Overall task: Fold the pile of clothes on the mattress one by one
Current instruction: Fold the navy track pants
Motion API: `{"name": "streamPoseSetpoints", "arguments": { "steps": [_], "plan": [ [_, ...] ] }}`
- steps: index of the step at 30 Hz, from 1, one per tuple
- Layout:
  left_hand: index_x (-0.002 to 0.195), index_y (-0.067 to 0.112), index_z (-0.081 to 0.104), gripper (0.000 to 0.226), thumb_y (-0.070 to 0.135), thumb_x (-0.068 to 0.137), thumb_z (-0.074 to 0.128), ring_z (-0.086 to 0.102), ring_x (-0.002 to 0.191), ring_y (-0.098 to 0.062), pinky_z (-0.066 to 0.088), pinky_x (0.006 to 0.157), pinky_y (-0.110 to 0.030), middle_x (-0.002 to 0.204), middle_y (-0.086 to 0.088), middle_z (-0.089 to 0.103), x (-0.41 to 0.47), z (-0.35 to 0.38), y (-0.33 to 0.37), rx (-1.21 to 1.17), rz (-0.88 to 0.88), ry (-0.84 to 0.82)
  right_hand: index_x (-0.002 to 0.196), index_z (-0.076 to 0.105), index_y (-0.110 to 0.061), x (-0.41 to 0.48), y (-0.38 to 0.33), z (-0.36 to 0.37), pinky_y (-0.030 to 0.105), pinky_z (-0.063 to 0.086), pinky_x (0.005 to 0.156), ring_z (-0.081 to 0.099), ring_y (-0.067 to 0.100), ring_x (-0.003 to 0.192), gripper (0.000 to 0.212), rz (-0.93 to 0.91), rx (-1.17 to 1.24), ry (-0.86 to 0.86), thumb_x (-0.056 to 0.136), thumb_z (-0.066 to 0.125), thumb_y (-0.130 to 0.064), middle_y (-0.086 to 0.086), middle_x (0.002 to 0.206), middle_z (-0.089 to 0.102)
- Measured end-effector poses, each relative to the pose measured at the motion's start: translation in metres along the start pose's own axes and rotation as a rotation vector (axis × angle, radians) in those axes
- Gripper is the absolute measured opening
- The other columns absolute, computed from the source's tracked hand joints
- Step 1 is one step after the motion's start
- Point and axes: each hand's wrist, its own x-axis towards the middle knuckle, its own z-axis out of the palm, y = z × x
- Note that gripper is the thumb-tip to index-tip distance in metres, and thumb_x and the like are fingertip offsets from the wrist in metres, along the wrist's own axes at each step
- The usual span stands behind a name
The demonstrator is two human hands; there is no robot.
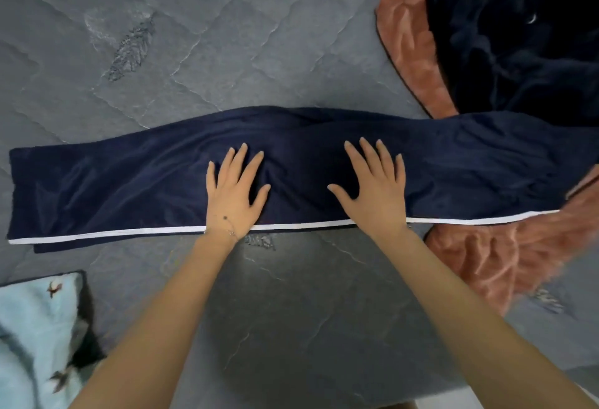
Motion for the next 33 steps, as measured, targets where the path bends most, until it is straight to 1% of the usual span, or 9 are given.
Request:
{"name": "streamPoseSetpoints", "arguments": {
  "steps": [10,14,17,19,22,25,27,30,33],
  "plan": [
    [0.148,0.021,0.033,0.052,0.031,0.099,0.048,0.017,0.146,-0.027,0.004,0.117,-0.046,0.158,-0.007,0.023,0.064,0.042,0.150,0.013,0.156,-0.039,0.151,0.029,-0.021,0.006,0.137,-0.075,0.054,0.003,0.118,0.012,0.033,0.148,0.071,0.188,-0.079,0.136,0.090,0.060,-0.038,0.011,0.157,0.025],
    [0.148,0.020,0.032,0.050,0.030,0.101,0.042,0.016,0.147,-0.025,0.006,0.118,-0.044,0.157,-0.006,0.024,0.084,0.055,0.191,-0.013,0.132,-0.032,0.152,0.026,-0.021,0.006,0.195,-0.101,0.055,0.001,0.117,0.012,0.034,0.147,0.072,0.278,-0.140,0.168,0.090,0.060,-0.037,0.012,0.158,0.023],
    [0.149,0.021,0.031,0.051,0.031,0.100,0.043,0.015,0.147,-0.023,0.002,0.118,-0.046,0.157,-0.004,0.024,0.091,0.064,0.222,-0.038,0.172,-0.048,0.153,0.023,-0.019,0.004,0.229,-0.112,0.054,0.003,0.117,0.016,0.030,0.146,0.074,0.326,-0.153,0.119,0.091,0.060,-0.037,0.011,0.153,0.030],
    [0.148,0.021,0.032,0.050,0.031,0.100,0.043,0.018,0.146,-0.024,0.002,0.118,-0.047,0.156,-0.004,0.027,0.092,0.068,0.243,-0.043,0.215,-0.049,0.149,0.030,-0.015,0.002,0.243,-0.116,0.053,0.005,0.117,0.027,0.032,0.138,0.072,0.330,-0.171,0.116,0.088,0.064,-0.035,0.013,0.142,0.041],
    [0.144,0.019,0.040,0.046,0.028,0.100,0.046,0.034,0.136,-0.023,0.005,0.118,-0.045,0.140,-0.004,0.047,0.091,0.071,0.270,-0.101,0.229,-0.020,0.127,0.056,-0.009,0.004,0.259,-0.125,0.050,0.017,0.114,0.040,0.035,0.123,0.052,0.296,-0.204,0.131,0.083,0.070,-0.034,0.014,0.125,0.049],
    [0.129,0.017,0.057,0.032,0.025,0.098,0.050,0.052,0.115,-0.021,0.012,0.117,-0.042,0.113,-0.001,0.062,0.088,0.073,0.290,-0.162,0.228,0.024,0.111,0.058,-0.009,0.007,0.274,-0.135,0.042,0.028,0.099,0.045,0.033,0.114,0.040,0.258,-0.150,0.067,0.080,0.073,-0.030,0.012,0.115,0.056],
    [0.115,0.016,0.067,0.024,0.024,0.098,0.051,0.056,0.108,-0.020,0.018,0.114,-0.040,0.107,0.001,0.066,0.082,0.077,0.294,-0.150,0.228,0.038,0.109,0.057,-0.010,0.008,0.283,-0.140,0.040,0.035,0.087,0.051,0.033,0.106,0.038,0.250,-0.047,0.018,0.080,0.073,-0.028,0.011,0.107,0.060],
    [0.120,0.016,0.066,0.028,0.022,0.101,0.046,0.054,0.118,-0.021,0.023,0.112,-0.041,0.122,-0.001,0.064,0.072,0.082,0.290,-0.149,0.190,-0.048,0.107,0.061,-0.011,0.004,0.290,-0.142,0.039,0.041,0.082,0.056,0.030,0.097,0.037,0.290,0.088,0.030,0.078,0.075,-0.029,0.008,0.101,0.065],
    [0.143,0.022,0.043,0.041,0.028,0.104,0.033,0.028,0.142,-0.014,0.006,0.118,-0.043,0.150,0.004,0.039,0.066,0.086,0.285,-0.023,0.148,-0.215,0.099,0.063,-0.013,-0.005,0.291,-0.139,0.030,0.043,0.077,0.059,0.020,0.091,0.031,0.410,0.365,0.057,0.075,0.078,-0.027,-0.002,0.092,0.064]
  ]
}}
